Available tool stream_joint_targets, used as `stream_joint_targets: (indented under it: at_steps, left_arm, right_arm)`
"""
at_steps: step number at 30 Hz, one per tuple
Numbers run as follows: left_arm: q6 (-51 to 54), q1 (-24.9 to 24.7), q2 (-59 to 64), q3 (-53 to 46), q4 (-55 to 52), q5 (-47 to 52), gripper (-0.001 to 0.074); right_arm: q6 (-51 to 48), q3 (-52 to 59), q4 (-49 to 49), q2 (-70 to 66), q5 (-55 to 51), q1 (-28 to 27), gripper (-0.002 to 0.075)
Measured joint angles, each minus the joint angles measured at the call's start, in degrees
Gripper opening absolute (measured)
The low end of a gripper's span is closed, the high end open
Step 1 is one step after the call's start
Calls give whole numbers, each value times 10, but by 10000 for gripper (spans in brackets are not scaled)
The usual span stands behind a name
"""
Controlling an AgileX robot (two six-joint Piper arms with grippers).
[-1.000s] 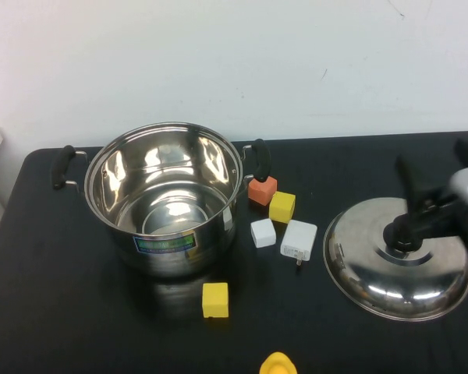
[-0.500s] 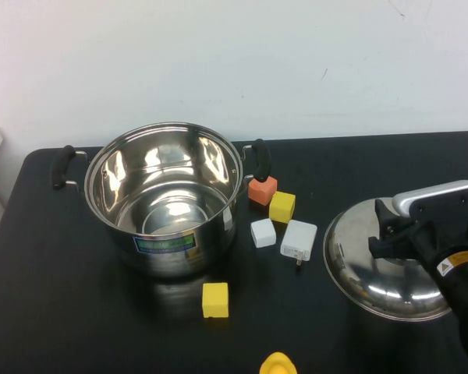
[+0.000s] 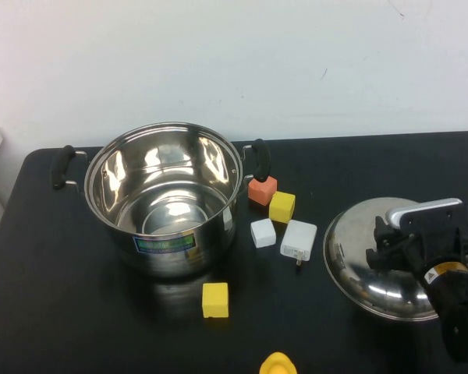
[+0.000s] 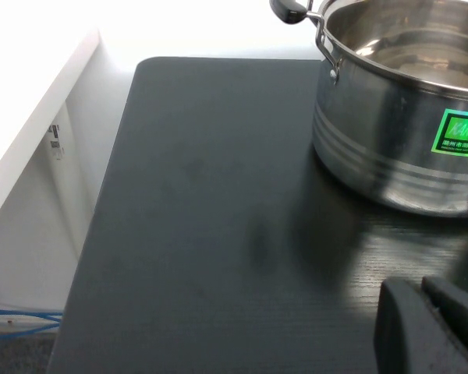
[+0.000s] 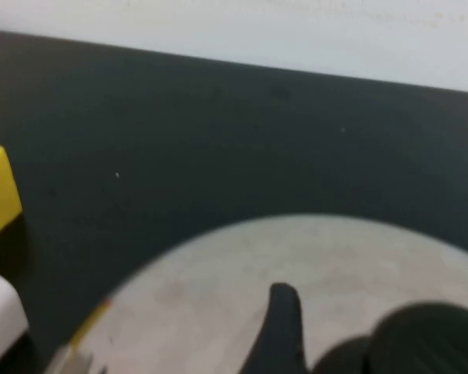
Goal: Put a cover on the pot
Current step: Pick up the pot lid, then place the pot lid on the pot
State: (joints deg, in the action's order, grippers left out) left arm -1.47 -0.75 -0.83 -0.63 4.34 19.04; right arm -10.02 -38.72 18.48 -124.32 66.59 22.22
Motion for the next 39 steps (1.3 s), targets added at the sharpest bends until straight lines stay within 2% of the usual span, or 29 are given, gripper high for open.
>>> stream_joint_targets:
  at_steps: [3, 5, 9, 16, 22, 26, 30, 39]
  left_arm:
    - [0, 0, 0, 0, 0, 0, -1]
    - [0, 0, 0, 0, 0, 0, -1]
    - [1, 0, 0, 0, 0, 0, -1]
    - [1, 0, 0, 0, 0, 0, -1]
    - [1, 0, 0, 0, 0, 0, -1]
    - [1, 0, 0, 0, 0, 0, -1]
    - [1, 0, 0, 0, 0, 0, -1]
    - [1, 0, 0, 0, 0, 0, -2]
  right_arm:
    - [2, -7, 0, -9, 10, 0, 572]
    - [2, -8, 0, -11, 10, 0, 533]
    - [33, 5, -2, 3, 7, 0, 328]
    - [55, 79, -38, 134, -22, 0, 333]
    - [123, 93, -200, 305, -32, 4, 333]
    - [174, 35, -283, 361, -114, 28, 333]
    - [191, -66, -323, 349, -232, 68, 333]
    - [193, -361, -343, 155, -346, 160, 333]
